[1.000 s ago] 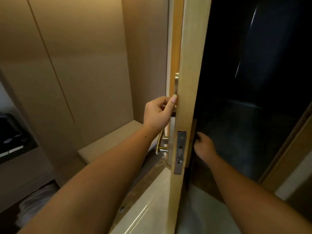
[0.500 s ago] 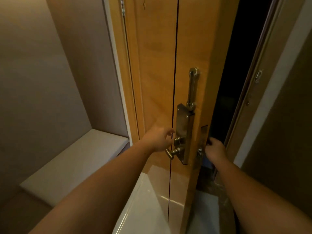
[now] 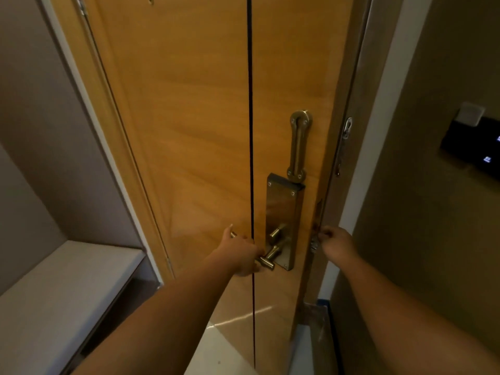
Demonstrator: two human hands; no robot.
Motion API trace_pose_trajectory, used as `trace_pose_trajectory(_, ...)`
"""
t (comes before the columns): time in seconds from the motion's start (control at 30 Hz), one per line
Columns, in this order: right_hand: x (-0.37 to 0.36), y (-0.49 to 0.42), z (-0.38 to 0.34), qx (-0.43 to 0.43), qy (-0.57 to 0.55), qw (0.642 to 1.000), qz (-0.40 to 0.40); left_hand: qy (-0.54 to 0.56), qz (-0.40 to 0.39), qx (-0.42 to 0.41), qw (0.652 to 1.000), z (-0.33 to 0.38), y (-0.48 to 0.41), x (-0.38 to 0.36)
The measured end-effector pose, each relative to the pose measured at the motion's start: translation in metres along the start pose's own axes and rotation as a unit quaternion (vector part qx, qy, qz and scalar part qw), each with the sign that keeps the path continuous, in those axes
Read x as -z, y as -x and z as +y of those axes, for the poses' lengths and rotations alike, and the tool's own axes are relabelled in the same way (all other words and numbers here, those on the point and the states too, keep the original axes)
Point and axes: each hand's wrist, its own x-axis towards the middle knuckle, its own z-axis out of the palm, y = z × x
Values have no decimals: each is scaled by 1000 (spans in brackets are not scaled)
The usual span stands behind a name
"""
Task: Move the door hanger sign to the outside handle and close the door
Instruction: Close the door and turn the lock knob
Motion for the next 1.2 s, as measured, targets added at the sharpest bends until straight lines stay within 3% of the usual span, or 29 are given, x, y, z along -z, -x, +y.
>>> trace_pose_trajectory(0.3,51,-75,29,-52,31,996,-59,-9,-39,-23,999,16,-119,35)
trace_pose_trajectory(0.73,69,-185,-6,-32,-43,998,18,62,-5,-121,991,-4,-296,51)
trace_pose_trajectory(0.97,62,-235,-25,-43,-60,997,20,228,-29,-92,969,-14,-378,54)
trace_pose_trajectory(1.2,64,-268,-17,-79,-116,989,51,466,4,-52,883,-17,-424,29)
